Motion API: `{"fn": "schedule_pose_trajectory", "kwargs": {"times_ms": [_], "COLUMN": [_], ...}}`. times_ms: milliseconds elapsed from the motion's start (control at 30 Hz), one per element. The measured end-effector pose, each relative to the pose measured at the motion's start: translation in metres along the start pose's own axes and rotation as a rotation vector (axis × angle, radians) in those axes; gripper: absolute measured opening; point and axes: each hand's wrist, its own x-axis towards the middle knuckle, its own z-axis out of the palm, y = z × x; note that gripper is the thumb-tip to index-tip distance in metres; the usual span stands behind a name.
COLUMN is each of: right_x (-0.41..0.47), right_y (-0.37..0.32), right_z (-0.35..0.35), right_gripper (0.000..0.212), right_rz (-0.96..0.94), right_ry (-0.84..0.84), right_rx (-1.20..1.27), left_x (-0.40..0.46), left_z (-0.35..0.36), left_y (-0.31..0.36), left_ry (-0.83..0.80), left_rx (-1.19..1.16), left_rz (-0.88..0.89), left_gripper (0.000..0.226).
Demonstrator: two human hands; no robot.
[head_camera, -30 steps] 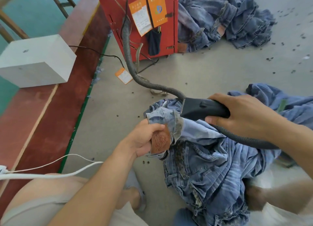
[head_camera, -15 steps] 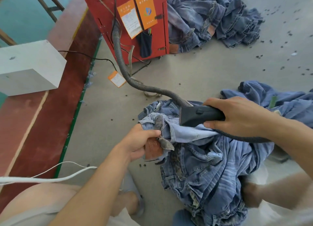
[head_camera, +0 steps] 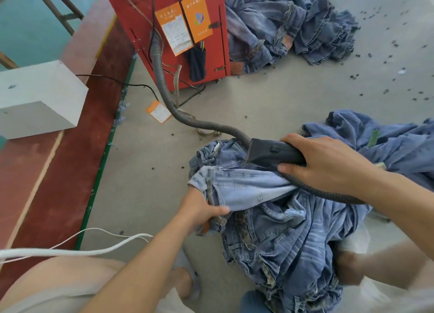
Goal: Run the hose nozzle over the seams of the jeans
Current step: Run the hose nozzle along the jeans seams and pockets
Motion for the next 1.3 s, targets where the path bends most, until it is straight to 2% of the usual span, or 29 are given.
{"fn": "schedule_pose_trajectory", "kwargs": {"times_ms": [67,133,233,267,367,433,533,567,633,700,767,833,900,933,1000,1033,1067,1100,1133,1167,1233,1267,1300], "right_x": [0.002,0.005,0.006,0.006,0.007,0.011,0.02,0.024,0.03,0.037,0.043,0.05,0.056,0.059,0.066,0.07,0.072,0.075,0.077,0.077,0.076,0.076,0.076], "right_y": [0.0,-0.001,-0.002,-0.003,-0.006,-0.012,-0.025,-0.031,-0.04,-0.047,-0.049,-0.051,-0.052,-0.053,-0.054,-0.054,-0.055,-0.055,-0.056,-0.058,-0.062,-0.063,-0.064], "right_z": [0.003,0.008,0.011,0.012,0.017,0.024,0.036,0.04,0.046,0.053,0.059,0.063,0.066,0.067,0.066,0.066,0.064,0.064,0.064,0.065,0.068,0.07,0.071], "right_gripper": [0.038,0.051,0.074,0.076,0.063,0.047,0.017,0.017,0.053,0.071,0.069,0.053,0.036,0.03,0.025,0.025,0.025,0.026,0.026,0.026,0.026,0.027,0.027], "right_rz": [0.014,0.023,0.0,-0.038,-0.096,-0.002,0.173,0.21,0.272,0.293,0.3,0.277,0.252,0.256,0.274,0.287,0.301,0.308,0.31,0.304,0.282,0.272,0.265], "right_ry": [-0.008,-0.017,-0.043,-0.05,-0.077,-0.048,-0.001,-0.007,-0.025,-0.005,-0.037,-0.028,0.044,0.076,0.122,0.137,0.146,0.155,0.157,0.16,0.157,0.153,0.152], "right_rx": [-0.047,-0.066,0.037,0.02,-0.109,-0.151,-0.049,0.005,0.053,0.025,0.062,0.109,0.109,0.106,0.103,0.105,0.105,0.105,0.105,0.103,0.098,0.098,0.096], "left_x": [0.001,0.001,0.002,0.001,-0.003,-0.009,-0.012,-0.012,-0.011,-0.009,-0.008,-0.008,-0.007,-0.006,-0.003,-0.007,-0.013,-0.017,-0.019,-0.02,-0.016,-0.012,-0.006], "left_z": [0.004,0.002,-0.004,-0.006,-0.015,-0.018,-0.011,-0.007,-0.001,0.001,0.002,0.006,0.007,0.006,0.003,0.0,0.001,0.005,0.013,0.022,0.032,0.033,0.033], "left_y": [-0.007,-0.011,-0.011,-0.009,0.011,0.026,0.043,0.048,0.06,0.067,0.071,0.074,0.074,0.073,0.066,0.062,0.061,0.061,0.062,0.065,0.071,0.071,0.07], "left_ry": [0.031,0.1,0.116,0.104,-0.047,-0.148,-0.225,-0.226,-0.232,-0.232,-0.218,-0.204,-0.08,0.061,0.507,0.769,0.949,0.967,0.845,0.656,0.317,0.24,0.229], "left_rx": [0.178,0.181,0.189,0.12,-0.409,-0.615,-0.732,-0.759,-0.787,-0.816,-0.833,-0.82,-0.774,-0.706,-0.48,-0.343,-0.239,-0.182,-0.161,-0.168,-0.276,-0.314,-0.344], "left_rz": [-0.096,-0.144,-0.107,-0.087,-0.006,0.054,0.16,0.18,0.221,0.248,0.267,0.286,0.25,0.174,-0.067,-0.097,0.017,0.221,0.37,0.411,0.297,0.249,0.241], "left_gripper": [0.055,0.041,0.034,0.034,0.024,0.01,0.014,0.015,0.015,0.016,0.017,0.016,0.014,0.017,0.042,0.048,0.046,0.039,0.033,0.03,0.037,0.042,0.044]}}
